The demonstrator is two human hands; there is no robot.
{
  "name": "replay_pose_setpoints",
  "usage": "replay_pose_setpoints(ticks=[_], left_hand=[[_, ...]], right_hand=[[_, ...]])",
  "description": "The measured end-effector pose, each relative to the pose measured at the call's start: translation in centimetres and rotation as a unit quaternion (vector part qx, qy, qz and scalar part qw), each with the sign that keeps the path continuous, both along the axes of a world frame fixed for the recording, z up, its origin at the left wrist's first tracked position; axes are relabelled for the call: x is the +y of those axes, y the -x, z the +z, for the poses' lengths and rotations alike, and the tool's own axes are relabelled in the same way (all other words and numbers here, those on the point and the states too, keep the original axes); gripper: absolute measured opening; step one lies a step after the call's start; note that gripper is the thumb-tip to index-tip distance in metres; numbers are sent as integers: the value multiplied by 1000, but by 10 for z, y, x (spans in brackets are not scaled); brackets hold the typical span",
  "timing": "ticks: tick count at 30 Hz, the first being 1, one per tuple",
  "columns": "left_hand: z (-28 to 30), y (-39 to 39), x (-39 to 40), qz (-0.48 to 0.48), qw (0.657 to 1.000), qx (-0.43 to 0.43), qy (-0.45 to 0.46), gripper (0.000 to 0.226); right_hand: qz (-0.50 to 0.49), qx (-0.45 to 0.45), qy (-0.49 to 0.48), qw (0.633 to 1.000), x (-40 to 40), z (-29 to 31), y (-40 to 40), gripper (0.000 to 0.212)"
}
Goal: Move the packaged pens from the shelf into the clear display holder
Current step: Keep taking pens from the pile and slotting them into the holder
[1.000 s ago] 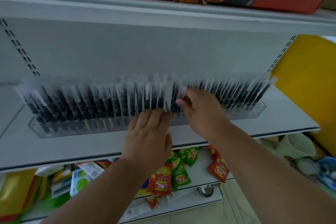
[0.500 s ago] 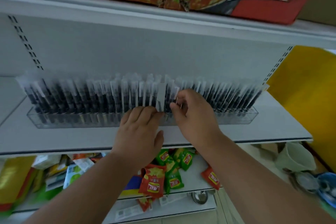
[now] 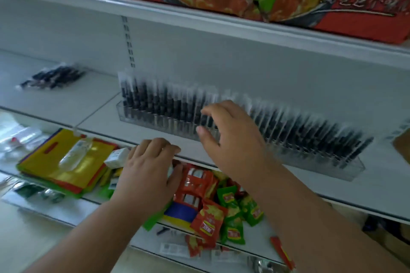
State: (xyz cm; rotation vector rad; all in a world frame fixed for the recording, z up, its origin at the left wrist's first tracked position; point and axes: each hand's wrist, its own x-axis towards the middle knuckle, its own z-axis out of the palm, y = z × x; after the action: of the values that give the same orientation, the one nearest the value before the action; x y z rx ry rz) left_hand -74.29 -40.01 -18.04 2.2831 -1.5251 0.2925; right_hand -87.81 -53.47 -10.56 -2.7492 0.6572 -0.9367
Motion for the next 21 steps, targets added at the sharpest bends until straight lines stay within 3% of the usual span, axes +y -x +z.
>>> replay_pose_setpoints(ticks=[10, 21], left_hand=[[-5, -88, 105, 106, 994, -8, 4, 42], [4, -265, 217, 110, 993, -20, -38, 43]], right_hand=[[75, 28, -4, 997, 86, 9, -113, 37], [51, 48, -22, 997, 191, 15, -287, 40]])
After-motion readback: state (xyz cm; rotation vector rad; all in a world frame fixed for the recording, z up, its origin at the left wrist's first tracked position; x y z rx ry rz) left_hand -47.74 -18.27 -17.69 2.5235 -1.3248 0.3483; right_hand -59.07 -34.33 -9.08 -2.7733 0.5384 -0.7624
